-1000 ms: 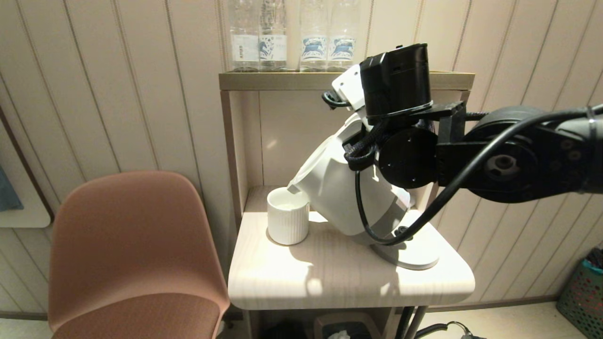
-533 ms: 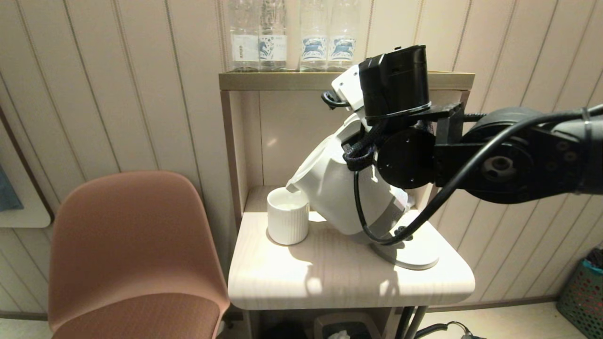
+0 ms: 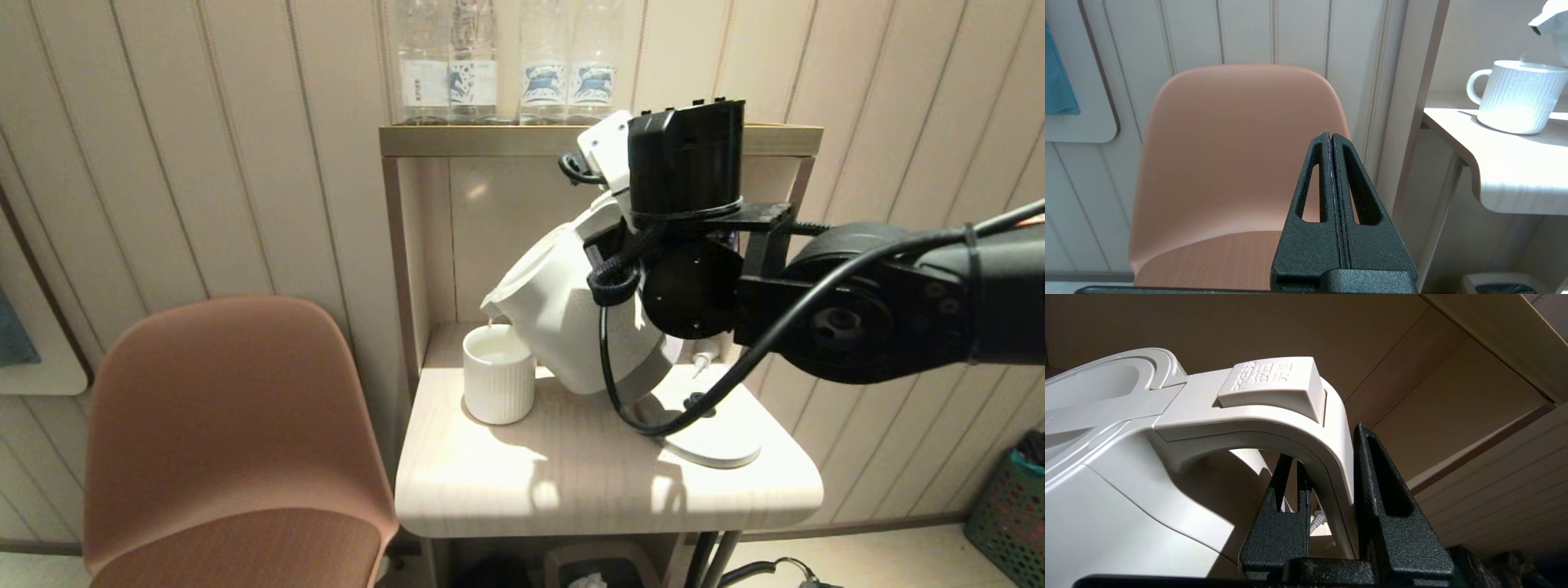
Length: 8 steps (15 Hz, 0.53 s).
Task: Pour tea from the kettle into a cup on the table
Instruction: Pour water into the cup
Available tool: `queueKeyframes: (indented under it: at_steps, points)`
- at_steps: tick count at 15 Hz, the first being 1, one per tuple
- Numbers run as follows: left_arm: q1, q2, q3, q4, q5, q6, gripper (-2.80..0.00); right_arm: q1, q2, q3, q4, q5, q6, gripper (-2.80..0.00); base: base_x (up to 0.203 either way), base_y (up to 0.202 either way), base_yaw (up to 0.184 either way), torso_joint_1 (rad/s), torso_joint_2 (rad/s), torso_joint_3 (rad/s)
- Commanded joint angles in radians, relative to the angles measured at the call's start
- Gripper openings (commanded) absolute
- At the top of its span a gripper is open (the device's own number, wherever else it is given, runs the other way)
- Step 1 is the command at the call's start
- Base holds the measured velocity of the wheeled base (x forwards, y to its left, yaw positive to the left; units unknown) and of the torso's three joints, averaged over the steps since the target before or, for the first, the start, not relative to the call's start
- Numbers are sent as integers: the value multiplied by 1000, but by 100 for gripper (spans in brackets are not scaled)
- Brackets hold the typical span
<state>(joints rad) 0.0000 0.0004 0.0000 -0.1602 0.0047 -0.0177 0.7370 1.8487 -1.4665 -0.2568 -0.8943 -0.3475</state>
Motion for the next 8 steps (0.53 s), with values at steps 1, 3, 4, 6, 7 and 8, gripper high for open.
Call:
queueKeyframes:
  at_steps: [1, 3, 4, 6, 7, 8]
  points:
    - [0, 0, 0, -1, 0, -1, -280, 1, -5, 29, -37, -5, 0, -280, 0, 0, 0, 0, 0, 0]
    - [0, 0, 0, -1, 0, -1, -280, 0, -6, 72, -108, -5, 2, -280, 0, 0, 0, 0, 0, 0]
    - [0, 0, 0, -1, 0, -1, -280, -1, -7, 99, -143, -4, 2, -280, 0, 0, 0, 0, 0, 0]
    - [0, 0, 0, -2, 0, -1, -280, -2, -8, 130, -216, -3, 2, -280, 0, 0, 0, 0, 0, 0]
    - [0, 0, 0, -2, 0, -1, -280, -2, -8, 138, -238, -3, 2, -280, 0, 0, 0, 0, 0, 0]
    - [0, 0, 0, -2, 0, -1, -280, -2, -8, 145, -256, -3, 2, -280, 0, 0, 0, 0, 0, 0]
